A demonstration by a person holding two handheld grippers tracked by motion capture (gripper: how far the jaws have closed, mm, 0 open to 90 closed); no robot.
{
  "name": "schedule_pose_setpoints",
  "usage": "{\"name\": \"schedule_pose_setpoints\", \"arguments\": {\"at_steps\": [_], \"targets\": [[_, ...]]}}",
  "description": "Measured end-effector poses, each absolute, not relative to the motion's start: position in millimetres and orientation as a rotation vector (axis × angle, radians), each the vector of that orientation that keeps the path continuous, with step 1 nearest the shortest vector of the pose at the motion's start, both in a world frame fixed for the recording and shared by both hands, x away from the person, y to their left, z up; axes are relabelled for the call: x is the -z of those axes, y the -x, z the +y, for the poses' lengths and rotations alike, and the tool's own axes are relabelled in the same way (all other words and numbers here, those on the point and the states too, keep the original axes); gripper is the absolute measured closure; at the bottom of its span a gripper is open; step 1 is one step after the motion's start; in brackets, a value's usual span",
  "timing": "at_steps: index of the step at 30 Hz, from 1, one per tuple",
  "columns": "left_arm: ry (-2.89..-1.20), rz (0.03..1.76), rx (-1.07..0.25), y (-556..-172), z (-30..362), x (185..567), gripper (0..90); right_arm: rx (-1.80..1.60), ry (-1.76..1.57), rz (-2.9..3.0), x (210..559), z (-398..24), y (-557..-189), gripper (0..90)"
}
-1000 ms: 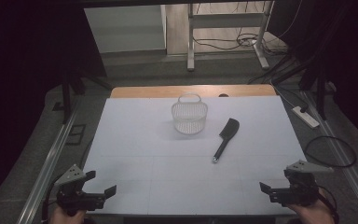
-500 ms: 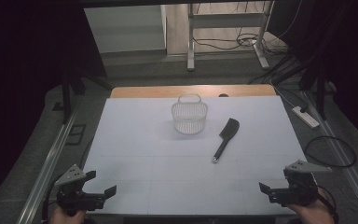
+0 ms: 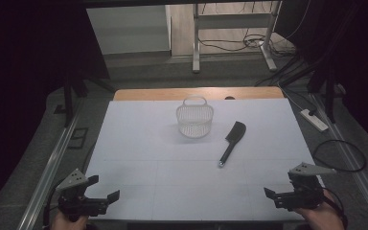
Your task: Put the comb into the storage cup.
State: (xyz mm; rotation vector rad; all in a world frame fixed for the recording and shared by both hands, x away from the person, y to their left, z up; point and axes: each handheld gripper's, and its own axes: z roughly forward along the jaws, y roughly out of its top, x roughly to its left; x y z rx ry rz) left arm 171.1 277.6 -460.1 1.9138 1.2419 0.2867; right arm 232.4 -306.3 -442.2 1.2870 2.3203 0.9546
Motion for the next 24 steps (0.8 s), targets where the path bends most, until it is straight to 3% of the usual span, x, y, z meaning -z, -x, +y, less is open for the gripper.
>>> {"name": "schedule_pose_setpoints", "arguments": {"at_steps": [24], "targets": [[-1.898, 1.252, -0.274, -172, 279, 461, 0.8, -0.996, -1.248, 2.370, 435, -294, -254, 0.0]]}}
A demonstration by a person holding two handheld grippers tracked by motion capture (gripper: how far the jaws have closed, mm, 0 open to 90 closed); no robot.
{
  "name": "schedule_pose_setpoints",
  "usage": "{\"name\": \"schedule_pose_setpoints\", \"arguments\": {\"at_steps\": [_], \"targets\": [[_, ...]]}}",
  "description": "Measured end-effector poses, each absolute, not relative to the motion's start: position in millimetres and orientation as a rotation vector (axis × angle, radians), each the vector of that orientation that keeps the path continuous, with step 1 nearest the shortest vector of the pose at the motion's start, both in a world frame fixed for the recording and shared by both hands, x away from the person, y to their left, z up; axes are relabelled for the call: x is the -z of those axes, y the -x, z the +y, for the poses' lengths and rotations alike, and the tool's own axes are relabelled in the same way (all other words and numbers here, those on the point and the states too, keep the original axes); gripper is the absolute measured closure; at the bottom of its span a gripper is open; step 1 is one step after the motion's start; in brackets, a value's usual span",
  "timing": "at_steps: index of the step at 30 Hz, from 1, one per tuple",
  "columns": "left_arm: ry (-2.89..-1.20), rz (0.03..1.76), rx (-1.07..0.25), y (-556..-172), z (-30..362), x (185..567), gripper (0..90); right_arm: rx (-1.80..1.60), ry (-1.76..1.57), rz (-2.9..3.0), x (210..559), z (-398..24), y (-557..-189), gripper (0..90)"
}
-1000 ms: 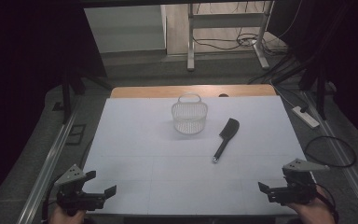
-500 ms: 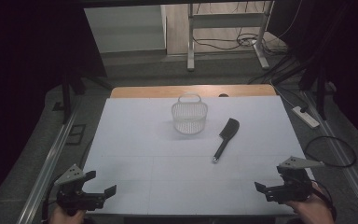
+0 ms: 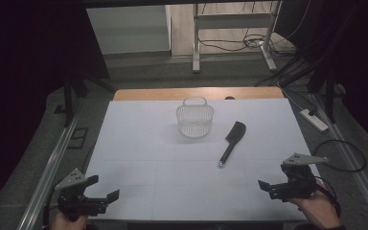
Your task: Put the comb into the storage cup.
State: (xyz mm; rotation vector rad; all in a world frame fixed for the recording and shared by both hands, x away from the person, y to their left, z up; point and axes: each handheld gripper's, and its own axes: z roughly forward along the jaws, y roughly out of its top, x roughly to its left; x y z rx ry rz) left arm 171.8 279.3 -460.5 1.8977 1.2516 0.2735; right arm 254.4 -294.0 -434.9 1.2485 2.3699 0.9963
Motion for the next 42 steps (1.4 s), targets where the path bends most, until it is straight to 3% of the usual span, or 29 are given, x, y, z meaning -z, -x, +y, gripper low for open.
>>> {"name": "schedule_pose_setpoints", "arguments": {"at_steps": [42], "targets": [[-1.935, 1.230, -0.287, -173, 273, 459, 0.0, -0.992, -1.124, 2.463, 434, -258, -295, 0.0]]}}
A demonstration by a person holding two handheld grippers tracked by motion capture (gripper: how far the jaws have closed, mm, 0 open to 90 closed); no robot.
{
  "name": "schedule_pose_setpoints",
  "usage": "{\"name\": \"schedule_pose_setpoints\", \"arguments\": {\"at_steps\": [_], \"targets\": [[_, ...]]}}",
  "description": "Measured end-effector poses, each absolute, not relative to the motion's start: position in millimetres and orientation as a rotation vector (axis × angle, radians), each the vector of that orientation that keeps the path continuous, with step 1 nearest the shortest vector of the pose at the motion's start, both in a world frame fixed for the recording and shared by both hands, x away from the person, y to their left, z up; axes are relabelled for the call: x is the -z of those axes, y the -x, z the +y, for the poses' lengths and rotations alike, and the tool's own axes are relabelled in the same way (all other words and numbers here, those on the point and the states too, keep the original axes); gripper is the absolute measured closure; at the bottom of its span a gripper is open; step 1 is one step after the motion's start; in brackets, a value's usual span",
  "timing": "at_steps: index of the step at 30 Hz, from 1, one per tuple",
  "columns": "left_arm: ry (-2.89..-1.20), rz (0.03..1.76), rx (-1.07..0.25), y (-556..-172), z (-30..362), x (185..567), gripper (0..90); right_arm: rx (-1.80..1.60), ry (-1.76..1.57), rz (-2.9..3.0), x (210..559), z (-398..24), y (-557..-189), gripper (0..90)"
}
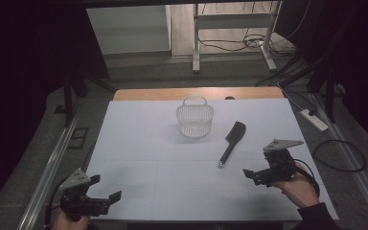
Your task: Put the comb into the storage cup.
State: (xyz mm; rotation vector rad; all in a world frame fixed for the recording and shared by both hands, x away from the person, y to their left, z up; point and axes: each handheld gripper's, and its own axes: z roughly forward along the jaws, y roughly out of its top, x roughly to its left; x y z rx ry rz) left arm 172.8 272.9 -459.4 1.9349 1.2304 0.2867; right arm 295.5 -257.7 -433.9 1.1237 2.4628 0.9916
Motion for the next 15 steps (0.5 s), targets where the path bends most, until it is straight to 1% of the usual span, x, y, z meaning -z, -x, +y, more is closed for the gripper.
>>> {"name": "schedule_pose_setpoints", "arguments": {"at_steps": [15], "targets": [[-1.941, 1.229, -0.271, -174, 273, 460, 0.1, -0.962, -1.103, 2.497, 438, -241, -313, 0.0]]}}
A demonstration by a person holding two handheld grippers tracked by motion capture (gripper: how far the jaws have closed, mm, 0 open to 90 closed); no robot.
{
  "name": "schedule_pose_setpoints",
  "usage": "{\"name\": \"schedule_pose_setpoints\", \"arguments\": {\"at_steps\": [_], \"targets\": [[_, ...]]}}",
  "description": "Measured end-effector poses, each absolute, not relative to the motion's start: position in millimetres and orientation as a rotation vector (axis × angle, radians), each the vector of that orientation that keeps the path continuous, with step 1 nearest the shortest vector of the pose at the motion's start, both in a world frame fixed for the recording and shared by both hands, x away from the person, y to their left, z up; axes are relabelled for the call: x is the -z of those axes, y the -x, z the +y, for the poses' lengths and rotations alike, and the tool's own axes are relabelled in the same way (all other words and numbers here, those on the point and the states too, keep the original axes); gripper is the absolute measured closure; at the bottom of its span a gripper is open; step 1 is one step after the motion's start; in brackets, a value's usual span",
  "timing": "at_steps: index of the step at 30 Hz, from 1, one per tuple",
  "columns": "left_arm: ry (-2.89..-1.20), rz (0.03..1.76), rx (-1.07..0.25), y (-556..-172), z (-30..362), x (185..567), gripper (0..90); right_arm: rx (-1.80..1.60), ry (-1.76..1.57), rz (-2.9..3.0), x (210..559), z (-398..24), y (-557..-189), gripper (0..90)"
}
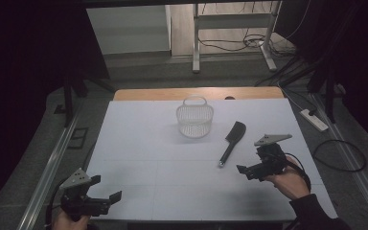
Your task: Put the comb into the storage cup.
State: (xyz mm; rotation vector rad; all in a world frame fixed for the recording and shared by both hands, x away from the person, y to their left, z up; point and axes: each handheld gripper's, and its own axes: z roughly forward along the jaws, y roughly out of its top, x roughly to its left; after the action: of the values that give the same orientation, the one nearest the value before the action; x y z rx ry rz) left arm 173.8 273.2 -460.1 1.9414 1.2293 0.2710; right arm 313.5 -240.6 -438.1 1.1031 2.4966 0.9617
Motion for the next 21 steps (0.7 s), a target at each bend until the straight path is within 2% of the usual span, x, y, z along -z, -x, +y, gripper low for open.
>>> {"name": "schedule_pose_setpoints", "arguments": {"at_steps": [21], "targets": [[-1.933, 1.234, -0.259, -175, 275, 461, 0.0, -0.893, -1.125, 2.531, 446, -217, -342, 0.0]]}}
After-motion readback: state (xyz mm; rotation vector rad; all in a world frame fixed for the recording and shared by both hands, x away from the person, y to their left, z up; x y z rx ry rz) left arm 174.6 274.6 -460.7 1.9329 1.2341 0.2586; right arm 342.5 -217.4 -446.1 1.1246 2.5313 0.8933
